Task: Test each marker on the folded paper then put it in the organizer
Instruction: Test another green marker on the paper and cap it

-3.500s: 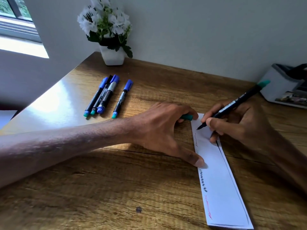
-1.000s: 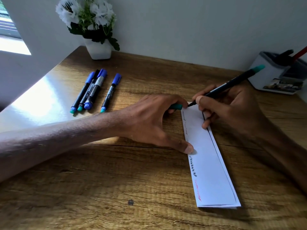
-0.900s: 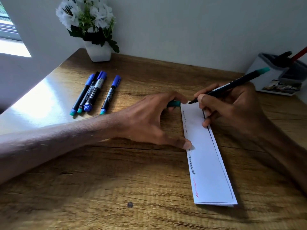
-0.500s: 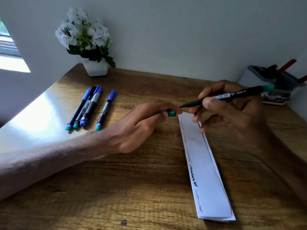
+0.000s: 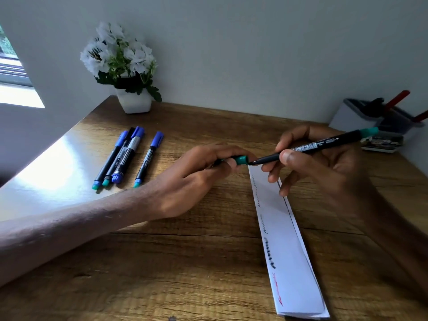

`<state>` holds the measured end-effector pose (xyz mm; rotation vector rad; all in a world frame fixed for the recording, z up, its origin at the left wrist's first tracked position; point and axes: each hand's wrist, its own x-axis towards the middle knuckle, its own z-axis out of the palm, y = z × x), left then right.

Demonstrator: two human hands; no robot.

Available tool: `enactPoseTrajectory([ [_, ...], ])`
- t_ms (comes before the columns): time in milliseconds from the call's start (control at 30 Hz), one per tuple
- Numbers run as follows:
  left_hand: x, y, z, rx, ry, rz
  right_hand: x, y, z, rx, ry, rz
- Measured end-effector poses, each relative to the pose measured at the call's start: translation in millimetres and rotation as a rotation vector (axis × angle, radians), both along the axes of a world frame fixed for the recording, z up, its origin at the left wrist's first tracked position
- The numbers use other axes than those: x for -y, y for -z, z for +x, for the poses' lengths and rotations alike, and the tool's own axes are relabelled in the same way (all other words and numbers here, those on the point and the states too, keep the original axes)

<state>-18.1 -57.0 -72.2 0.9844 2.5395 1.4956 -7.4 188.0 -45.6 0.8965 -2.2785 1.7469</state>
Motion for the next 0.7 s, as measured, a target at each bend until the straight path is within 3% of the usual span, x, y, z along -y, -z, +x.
enactPoseTrajectory([
  [367, -2, 0, 3, -0.079, 0.000, -0.082, 3, 1, 1, -0.025, 0.000, 0.021],
  [700, -8, 0, 2, -0.069, 0.145, 0.175, 6, 8, -1, -0.024, 0.020, 0.037],
])
